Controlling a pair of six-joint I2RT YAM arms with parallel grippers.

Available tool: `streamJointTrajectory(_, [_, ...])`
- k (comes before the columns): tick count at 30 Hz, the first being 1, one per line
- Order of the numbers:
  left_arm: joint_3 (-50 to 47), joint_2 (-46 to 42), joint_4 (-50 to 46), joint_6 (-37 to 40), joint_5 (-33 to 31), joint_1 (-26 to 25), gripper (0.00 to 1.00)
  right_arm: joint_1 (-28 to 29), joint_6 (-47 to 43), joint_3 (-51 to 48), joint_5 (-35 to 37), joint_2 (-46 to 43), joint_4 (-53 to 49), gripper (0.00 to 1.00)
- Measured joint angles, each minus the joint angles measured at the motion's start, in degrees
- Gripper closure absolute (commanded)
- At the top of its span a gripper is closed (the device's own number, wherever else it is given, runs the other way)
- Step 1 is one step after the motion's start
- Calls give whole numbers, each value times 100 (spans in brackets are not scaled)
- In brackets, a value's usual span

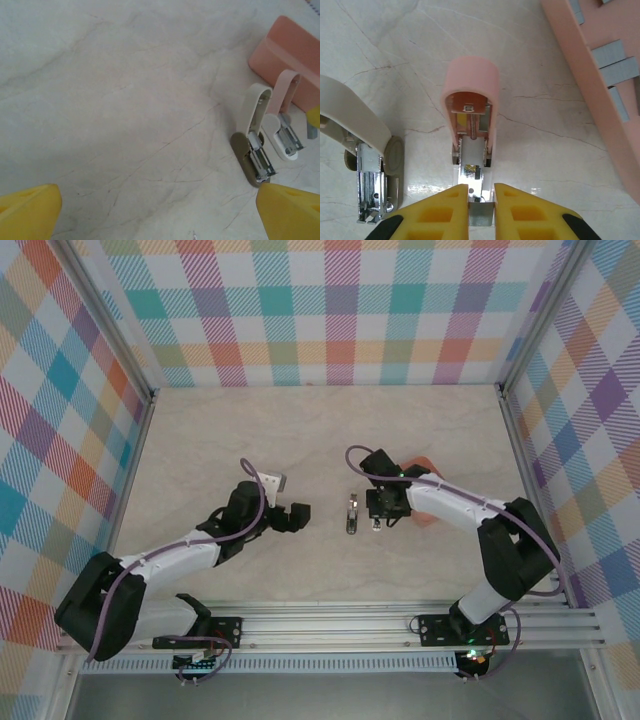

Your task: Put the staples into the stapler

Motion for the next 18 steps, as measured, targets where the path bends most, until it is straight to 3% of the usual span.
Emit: streamJointTrajectory(18, [2,101,120,105,4,0,0,114,140,0,70,138,72,83])
